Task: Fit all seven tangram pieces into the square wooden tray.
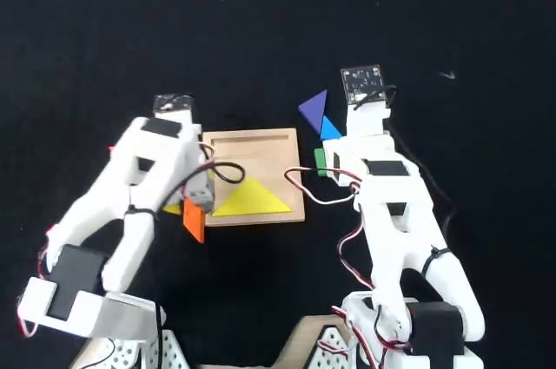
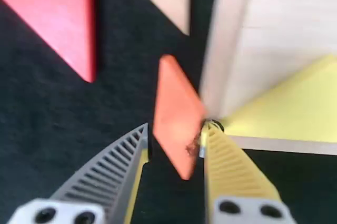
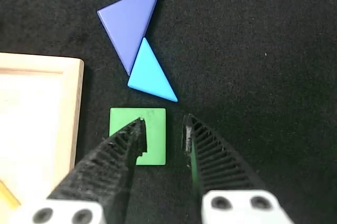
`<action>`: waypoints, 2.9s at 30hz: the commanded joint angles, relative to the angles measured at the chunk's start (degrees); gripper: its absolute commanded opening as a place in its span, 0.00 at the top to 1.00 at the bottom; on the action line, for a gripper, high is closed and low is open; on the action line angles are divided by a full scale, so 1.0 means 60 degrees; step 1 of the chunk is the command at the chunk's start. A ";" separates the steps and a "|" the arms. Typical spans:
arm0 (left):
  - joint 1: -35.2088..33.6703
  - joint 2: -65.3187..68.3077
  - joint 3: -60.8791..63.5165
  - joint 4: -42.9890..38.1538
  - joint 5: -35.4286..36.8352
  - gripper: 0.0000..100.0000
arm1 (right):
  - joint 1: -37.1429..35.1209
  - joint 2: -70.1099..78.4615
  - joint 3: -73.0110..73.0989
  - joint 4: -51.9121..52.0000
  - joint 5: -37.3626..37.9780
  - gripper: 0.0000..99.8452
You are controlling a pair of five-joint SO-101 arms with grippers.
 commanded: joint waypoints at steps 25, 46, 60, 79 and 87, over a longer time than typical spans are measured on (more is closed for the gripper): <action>-0.0667 -0.0147 0.1707 -0.2110 -0.0337 0.83 | 0.0117 -0.0007 0.0022 -0.0234 0.0015 0.87; -0.0652 -0.0264 0.1868 -0.2432 -0.0425 0.94 | 0.0117 -0.0007 0.0007 -0.0234 0.0015 0.87; 0.0432 -0.0264 -0.3245 0.2813 -0.0352 0.95 | 0.0601 -0.0081 -0.0081 -0.0234 0.0015 0.87; 0.3568 -0.0147 -0.2190 -0.1377 0.1026 0.95 | 0.2227 -0.0037 -0.0286 -0.0571 -0.0103 0.87; 0.3788 0.0542 -0.2689 -0.1641 0.1084 0.95 | 0.2227 -0.0037 -0.0286 -0.0586 -0.0103 0.87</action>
